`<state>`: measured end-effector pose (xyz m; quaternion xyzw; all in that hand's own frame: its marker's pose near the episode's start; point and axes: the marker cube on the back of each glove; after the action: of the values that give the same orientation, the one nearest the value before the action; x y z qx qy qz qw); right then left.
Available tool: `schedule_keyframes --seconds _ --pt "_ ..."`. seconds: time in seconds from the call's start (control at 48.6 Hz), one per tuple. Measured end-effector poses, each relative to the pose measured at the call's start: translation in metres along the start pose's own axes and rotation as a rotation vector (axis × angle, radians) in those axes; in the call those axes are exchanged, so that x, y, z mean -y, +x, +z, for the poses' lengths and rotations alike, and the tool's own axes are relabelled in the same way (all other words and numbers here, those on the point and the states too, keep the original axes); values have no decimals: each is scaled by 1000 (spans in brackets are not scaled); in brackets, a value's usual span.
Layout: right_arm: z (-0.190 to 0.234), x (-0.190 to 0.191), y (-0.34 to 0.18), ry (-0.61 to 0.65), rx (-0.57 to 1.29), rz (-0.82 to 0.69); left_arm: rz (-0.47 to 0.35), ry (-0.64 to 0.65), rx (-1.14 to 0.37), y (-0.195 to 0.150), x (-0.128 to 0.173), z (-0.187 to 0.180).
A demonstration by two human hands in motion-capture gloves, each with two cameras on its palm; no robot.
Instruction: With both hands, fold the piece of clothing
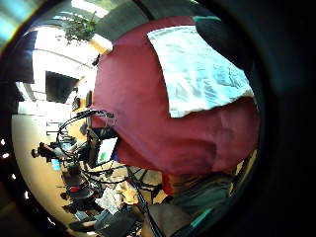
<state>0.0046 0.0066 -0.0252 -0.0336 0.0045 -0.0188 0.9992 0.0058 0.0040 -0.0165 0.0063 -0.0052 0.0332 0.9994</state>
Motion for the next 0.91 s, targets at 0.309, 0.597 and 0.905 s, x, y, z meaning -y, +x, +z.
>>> schedule_keyframes --seconds 0.309,0.597,0.905 --pt "9 9 16 -68 -24 27 -1 9 -2 -3 4 -5" --pt "57 13 31 -274 -63 45 28 -127 29 4 22 35" --pt "90 3 35 -434 -14 23 -22 -246 114 -1 32 78"
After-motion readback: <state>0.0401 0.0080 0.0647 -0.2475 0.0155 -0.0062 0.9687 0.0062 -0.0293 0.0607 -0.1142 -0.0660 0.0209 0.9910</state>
